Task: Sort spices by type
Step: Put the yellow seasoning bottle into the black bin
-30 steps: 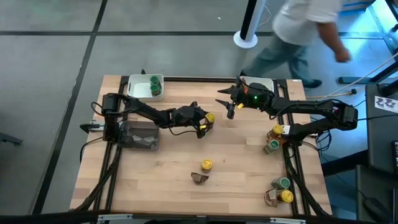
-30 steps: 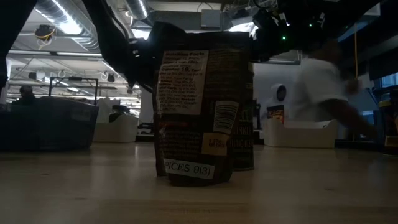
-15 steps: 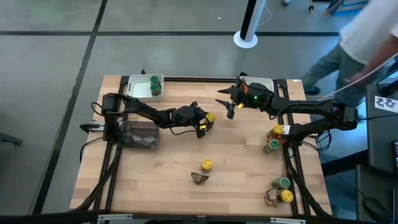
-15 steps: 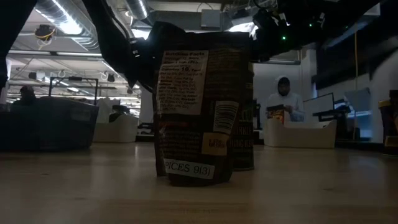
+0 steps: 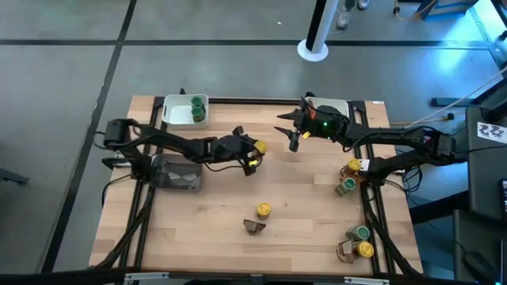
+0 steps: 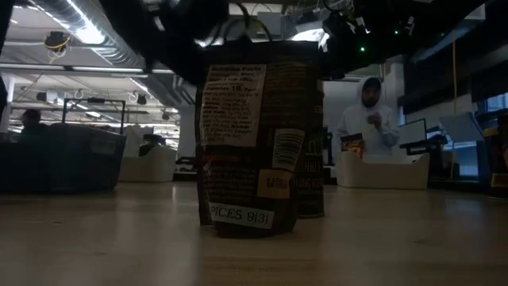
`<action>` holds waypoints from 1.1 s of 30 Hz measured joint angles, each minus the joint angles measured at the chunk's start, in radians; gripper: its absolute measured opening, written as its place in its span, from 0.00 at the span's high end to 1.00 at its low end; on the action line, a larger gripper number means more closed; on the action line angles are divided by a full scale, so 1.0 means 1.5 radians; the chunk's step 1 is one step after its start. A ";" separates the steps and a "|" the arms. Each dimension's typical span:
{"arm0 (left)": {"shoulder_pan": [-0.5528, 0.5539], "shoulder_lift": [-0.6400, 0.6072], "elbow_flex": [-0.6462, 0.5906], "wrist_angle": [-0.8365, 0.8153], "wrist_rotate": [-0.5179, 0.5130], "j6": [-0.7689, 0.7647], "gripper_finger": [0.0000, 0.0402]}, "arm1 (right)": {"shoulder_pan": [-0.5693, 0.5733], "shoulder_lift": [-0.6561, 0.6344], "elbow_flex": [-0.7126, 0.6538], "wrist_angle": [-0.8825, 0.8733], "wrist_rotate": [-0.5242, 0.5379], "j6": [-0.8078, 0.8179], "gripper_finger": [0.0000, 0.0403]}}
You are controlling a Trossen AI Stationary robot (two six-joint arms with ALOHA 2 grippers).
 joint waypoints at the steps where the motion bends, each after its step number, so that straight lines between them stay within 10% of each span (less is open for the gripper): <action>1: -0.005 -0.019 0.000 -0.029 -0.019 -0.001 0.47 | 0.000 0.000 0.000 0.000 0.000 0.000 0.51; 21: -0.136 -0.316 -0.006 -0.493 -0.336 -0.263 0.48 | 0.000 0.000 0.000 0.001 0.001 -0.001 0.51; 33: -0.237 -0.373 -0.042 -0.647 -0.396 -0.504 0.48 | -0.001 0.000 0.000 0.036 0.000 -0.002 0.51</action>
